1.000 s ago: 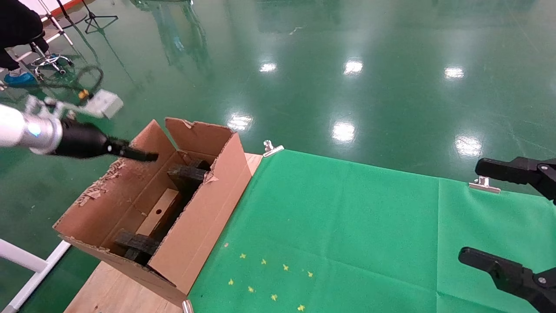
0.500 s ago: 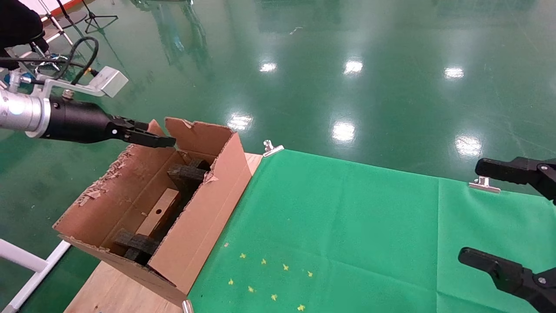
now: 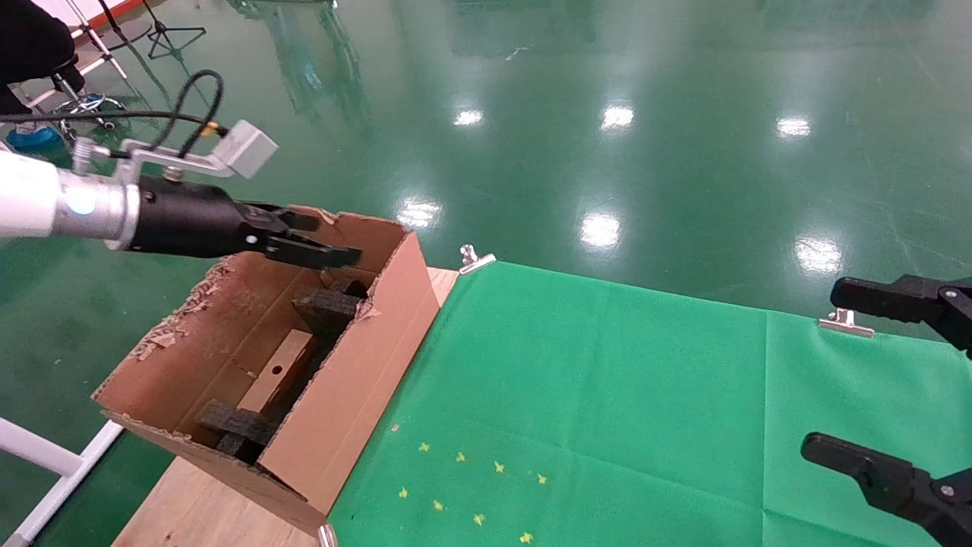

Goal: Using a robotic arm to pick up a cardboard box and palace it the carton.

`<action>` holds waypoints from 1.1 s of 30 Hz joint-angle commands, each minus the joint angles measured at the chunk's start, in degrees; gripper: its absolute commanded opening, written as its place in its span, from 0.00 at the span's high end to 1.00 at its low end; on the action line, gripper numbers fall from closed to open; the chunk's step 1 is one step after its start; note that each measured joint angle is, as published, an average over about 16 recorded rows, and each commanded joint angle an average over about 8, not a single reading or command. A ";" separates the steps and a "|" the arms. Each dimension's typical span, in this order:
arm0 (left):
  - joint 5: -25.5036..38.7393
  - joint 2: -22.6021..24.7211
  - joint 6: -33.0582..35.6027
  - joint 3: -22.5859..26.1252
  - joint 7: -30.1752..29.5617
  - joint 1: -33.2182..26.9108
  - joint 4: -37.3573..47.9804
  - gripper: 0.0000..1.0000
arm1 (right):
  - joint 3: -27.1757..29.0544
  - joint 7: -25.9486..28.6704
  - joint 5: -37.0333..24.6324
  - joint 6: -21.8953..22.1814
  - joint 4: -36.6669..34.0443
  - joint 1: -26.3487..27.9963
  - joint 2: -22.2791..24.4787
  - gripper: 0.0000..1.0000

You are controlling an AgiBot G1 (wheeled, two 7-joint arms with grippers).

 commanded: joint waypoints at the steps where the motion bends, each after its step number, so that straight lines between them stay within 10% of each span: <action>1: -1.29 -0.05 0.34 -1.43 0.56 1.69 -1.83 0.00 | 0.00 0.00 0.00 0.00 0.00 0.00 0.00 0.00; 33: -22.69 -0.91 6.04 -25.19 9.79 29.65 -32.18 0.00 | 0.00 0.00 0.00 0.00 0.00 0.00 0.00 0.00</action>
